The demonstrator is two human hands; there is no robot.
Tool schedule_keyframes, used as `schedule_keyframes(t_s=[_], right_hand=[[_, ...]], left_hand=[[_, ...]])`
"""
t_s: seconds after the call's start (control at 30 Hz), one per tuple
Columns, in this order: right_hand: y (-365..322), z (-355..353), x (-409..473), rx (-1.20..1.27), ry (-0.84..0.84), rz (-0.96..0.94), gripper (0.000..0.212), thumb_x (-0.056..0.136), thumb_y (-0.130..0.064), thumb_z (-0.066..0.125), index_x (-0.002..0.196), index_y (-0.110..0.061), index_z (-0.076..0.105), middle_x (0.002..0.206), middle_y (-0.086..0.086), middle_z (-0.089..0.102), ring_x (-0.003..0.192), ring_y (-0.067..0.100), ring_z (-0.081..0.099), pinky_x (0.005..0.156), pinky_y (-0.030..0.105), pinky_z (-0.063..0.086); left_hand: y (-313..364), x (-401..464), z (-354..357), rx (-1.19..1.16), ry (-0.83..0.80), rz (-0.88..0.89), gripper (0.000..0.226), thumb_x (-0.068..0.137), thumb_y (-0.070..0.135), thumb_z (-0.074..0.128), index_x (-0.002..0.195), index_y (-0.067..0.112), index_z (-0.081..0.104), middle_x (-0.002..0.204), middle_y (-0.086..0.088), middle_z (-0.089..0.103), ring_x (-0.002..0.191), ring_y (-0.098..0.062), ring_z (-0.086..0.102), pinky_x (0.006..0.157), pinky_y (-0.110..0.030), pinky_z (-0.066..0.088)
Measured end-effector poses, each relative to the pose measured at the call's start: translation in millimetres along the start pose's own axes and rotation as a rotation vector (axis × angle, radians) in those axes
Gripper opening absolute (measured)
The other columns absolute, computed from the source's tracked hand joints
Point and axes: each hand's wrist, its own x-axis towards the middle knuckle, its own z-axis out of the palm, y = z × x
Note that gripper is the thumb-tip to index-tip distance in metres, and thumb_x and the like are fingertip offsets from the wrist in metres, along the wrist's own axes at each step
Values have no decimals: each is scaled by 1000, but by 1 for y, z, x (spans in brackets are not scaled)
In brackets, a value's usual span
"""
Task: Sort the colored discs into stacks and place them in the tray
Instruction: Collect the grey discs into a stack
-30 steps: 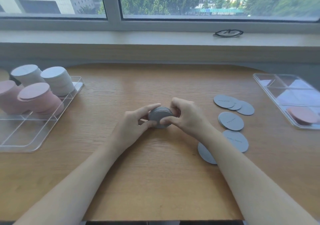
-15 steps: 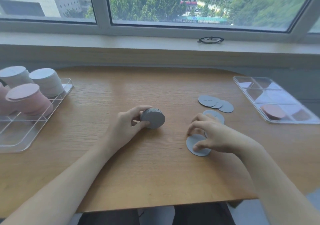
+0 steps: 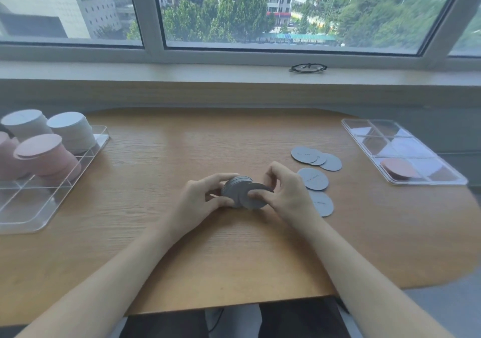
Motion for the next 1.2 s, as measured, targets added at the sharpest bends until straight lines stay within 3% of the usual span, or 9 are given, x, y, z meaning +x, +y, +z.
schedule_keyframes(t_s=[0.2, 0.3, 0.4, 0.57, 0.7, 0.8, 0.93, 1.1, 1.2], right_hand=[[6, 11, 12, -205, 32, -136, 50, 74, -66, 65, 75, -19, 48, 81, -10, 47, 80, 13, 43, 73, 31, 38], [26, -7, 14, -270, 123, 35, 44, 86, -61, 58, 90, -17, 57, 95, -4, 53, 93, 16, 48, 83, 34, 39], [51, -36, 16, -561, 137, 329, 46, 91, -51, 59, 120, -16, 58, 122, 7, 51, 117, 28, 45, 97, 40, 36], [65, -57, 20, -797, -23, 514, 70, 87, -71, 48, 134, -20, 52, 134, 8, 45, 126, 29, 37, 104, 43, 30], [59, -60, 28, -612, -41, 511, 69, 75, -64, 71, 126, -21, 52, 132, 3, 46, 128, 25, 38, 104, 41, 30], [53, -60, 28, -317, -3, 459, 64, 70, -42, 86, 118, -21, 49, 117, -6, 46, 117, 21, 47, 101, 41, 40], [47, -54, 27, -123, 147, 348, 45, 76, -18, 83, 107, -18, 50, 95, -13, 45, 98, 17, 50, 70, 24, 41], [49, -47, 31, -18, 153, 336, 31, 83, -27, 77, 98, -22, 51, 106, 4, 58, 98, 21, 57, 76, 31, 45], [33, -45, 28, 94, 134, 283, 20, 85, -24, 76, 87, -20, 56, 89, 0, 65, 86, 19, 62, 72, 32, 50]], left_hand=[[2, -3, 4, 32, 19, 31, 44, 86, 11, 76, 126, 26, 65, 101, 9, 75, 93, -7, 70, 83, -18, 54], [-1, -3, 3, 47, 48, 21, 43, 87, 11, 75, 125, 28, 64, 101, 6, 74, 93, -9, 70, 83, -19, 54], [-3, -2, 1, 56, 114, 2, 43, 86, 12, 76, 123, 29, 64, 100, 6, 73, 92, -5, 69, 83, -16, 53], [-5, 0, 0, 56, 130, -13, 43, 86, 11, 76, 124, 27, 64, 100, 8, 73, 93, -4, 68, 83, -15, 52], [-7, 0, 0, 42, 134, -17, 43, 86, 11, 76, 124, 25, 63, 99, 3, 73, 92, -8, 69, 81, -15, 52], [-7, 0, -1, 40, 140, -20, 43, 87, 10, 75, 125, 25, 63, 100, 5, 73, 94, -7, 68, 83, -16, 53], [-8, 0, -2, 20, 141, -40, 42, 87, 12, 75, 125, 28, 63, 102, 8, 74, 95, -7, 69, 86, -22, 54], [-10, 1, -2, 26, 143, -57, 41, 88, 16, 75, 124, 31, 62, 101, 8, 74, 94, -8, 69, 86, -26, 55], [-10, 1, -2, 24, 143, -64, 41, 88, 17, 74, 125, 31, 61, 102, 8, 74, 95, -8, 69, 88, -26, 54]])
